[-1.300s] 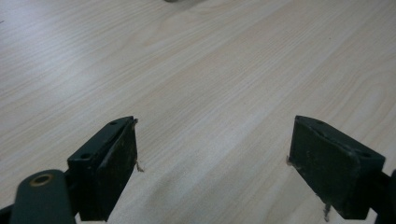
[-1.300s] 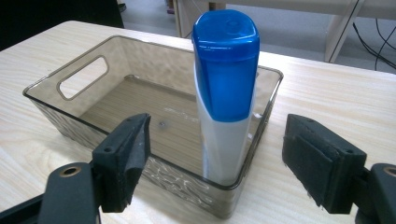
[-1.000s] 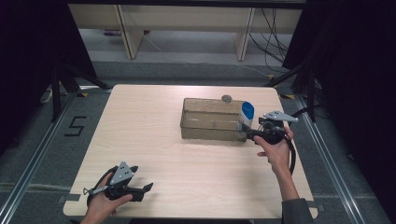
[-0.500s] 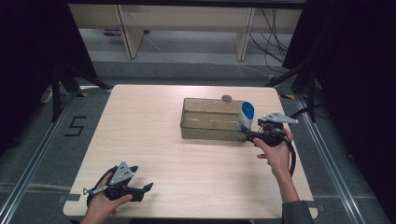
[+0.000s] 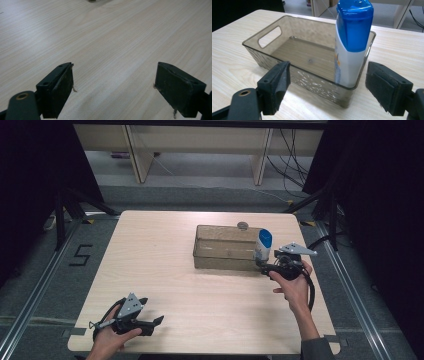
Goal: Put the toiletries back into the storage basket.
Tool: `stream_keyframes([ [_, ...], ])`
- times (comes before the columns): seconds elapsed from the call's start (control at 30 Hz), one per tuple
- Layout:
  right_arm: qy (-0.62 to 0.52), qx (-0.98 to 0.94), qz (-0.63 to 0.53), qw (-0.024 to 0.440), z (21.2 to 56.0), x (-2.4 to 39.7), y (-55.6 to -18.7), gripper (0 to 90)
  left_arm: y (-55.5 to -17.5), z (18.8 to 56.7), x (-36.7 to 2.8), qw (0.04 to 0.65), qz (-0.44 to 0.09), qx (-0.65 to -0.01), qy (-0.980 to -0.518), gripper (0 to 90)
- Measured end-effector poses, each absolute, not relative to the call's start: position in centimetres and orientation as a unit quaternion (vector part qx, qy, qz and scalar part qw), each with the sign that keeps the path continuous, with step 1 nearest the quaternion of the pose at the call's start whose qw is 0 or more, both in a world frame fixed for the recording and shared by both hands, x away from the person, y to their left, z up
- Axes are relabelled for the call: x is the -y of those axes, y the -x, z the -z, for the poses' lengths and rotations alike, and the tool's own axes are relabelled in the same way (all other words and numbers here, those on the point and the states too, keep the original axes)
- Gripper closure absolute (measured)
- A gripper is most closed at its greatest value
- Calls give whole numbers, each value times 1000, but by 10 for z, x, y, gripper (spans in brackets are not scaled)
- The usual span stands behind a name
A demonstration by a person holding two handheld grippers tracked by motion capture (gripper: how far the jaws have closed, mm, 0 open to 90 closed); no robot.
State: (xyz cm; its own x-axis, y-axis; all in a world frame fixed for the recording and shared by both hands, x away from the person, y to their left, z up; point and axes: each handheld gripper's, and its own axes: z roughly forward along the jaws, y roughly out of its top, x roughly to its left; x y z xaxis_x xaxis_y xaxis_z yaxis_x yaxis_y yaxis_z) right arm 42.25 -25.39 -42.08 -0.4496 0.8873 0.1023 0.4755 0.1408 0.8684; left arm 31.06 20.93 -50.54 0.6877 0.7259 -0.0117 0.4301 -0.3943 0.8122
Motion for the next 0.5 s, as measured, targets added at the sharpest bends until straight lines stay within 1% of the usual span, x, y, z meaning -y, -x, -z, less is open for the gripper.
stream_keyframes([
  [0.03,-470,-723,-448,237,420,255,-422,212,-310,505,-209,422,-176,-354,-816,150],
  [0.1,-481,-716,-455,219,420,250,-419,212,-311,505,-209,421,-175,-353,-817,150],
  [0.17,-465,-725,-454,230,421,251,-419,211,-311,505,-209,421,-175,-353,-817,150],
  [0.33,-477,-720,-454,219,421,244,-413,209,-311,505,-209,421,-175,-354,-817,150],
  [0.37,-461,-731,-448,229,420,246,-413,208,-311,505,-209,421,-175,-354,-817,150],
  [0.47,-457,-733,-449,230,422,244,-412,208,-311,505,-209,421,-176,-354,-817,150],
  [0.5,-465,-732,-447,222,421,242,-410,208,-310,505,-209,421,-175,-354,-816,150],
])
